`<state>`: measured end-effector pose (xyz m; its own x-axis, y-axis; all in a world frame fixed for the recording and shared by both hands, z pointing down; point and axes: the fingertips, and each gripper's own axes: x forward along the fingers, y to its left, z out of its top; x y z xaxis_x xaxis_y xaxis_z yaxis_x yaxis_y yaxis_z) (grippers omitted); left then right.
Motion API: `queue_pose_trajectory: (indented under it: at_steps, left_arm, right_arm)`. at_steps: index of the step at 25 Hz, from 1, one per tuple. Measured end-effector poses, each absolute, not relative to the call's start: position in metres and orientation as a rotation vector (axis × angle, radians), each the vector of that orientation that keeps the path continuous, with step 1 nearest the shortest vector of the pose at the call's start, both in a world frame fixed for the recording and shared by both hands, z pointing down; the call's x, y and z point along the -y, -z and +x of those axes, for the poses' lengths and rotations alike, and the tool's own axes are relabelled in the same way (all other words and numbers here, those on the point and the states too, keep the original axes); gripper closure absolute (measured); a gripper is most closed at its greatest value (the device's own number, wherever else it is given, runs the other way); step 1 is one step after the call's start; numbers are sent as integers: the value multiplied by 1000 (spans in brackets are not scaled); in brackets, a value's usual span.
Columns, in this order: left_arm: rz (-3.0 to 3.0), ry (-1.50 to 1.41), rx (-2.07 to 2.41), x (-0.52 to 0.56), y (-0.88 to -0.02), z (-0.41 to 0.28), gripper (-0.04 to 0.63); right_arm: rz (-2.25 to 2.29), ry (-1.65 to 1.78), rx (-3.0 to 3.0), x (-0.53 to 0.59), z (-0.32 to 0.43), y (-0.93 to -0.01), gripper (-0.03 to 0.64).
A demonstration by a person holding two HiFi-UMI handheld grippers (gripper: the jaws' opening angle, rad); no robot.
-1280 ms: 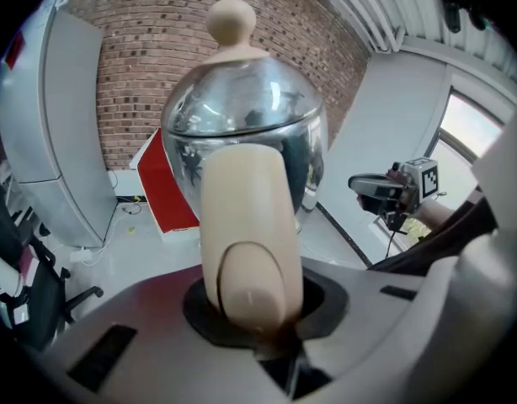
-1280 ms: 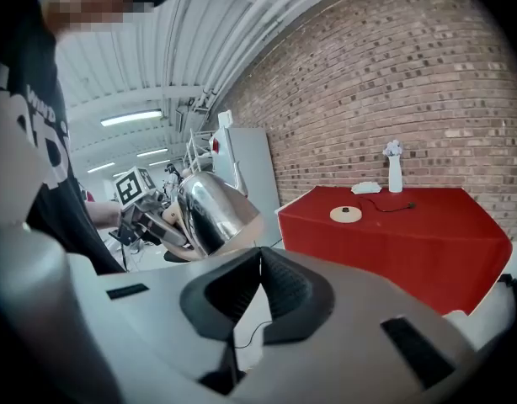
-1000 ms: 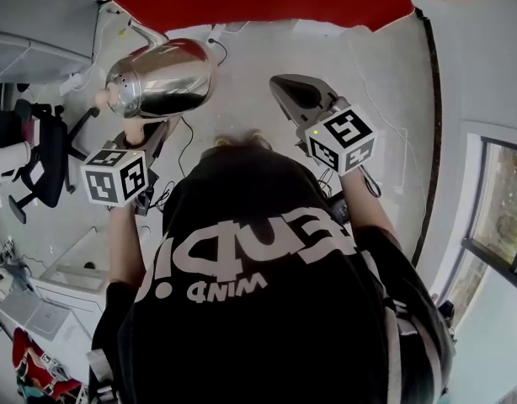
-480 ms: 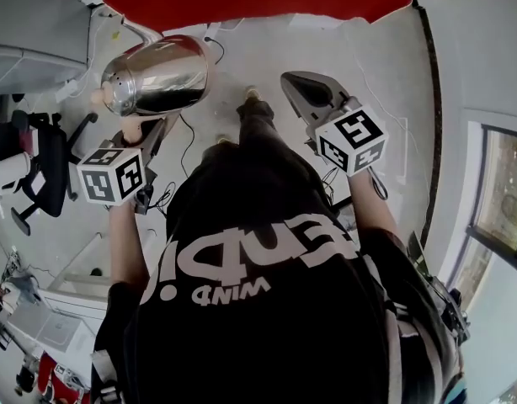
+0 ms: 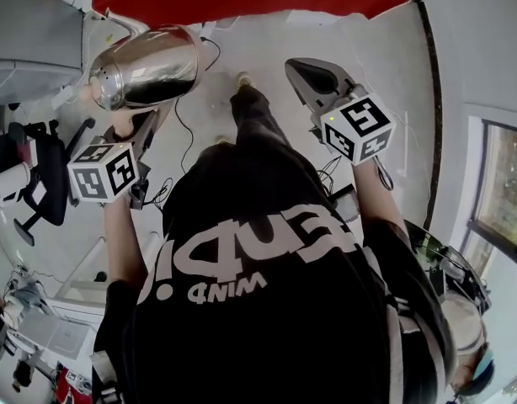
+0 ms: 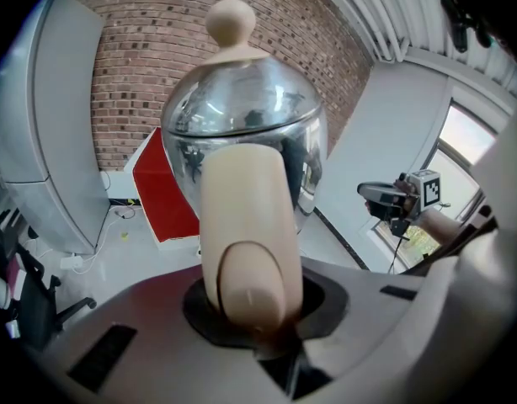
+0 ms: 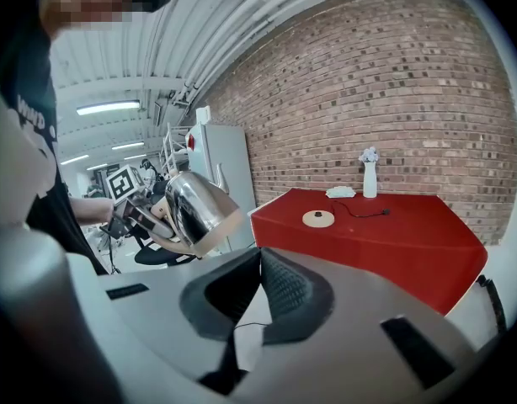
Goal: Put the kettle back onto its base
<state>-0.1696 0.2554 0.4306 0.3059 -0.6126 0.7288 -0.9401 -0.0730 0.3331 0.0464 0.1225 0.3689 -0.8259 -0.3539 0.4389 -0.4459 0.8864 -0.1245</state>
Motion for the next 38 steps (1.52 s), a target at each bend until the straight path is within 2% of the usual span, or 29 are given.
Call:
queue_pose_trajectory:
  at_steps: [18, 38]
  left_arm:
    - [1746, -486, 1434, -129, -426, -209, 538]
    - [1686, -424, 1489, 15, -415, -221, 538]
  right_arm:
    - [576, -351, 2673, 3, 1, -372, 594]
    - [492, -379, 2699, 162, -24, -371, 594]
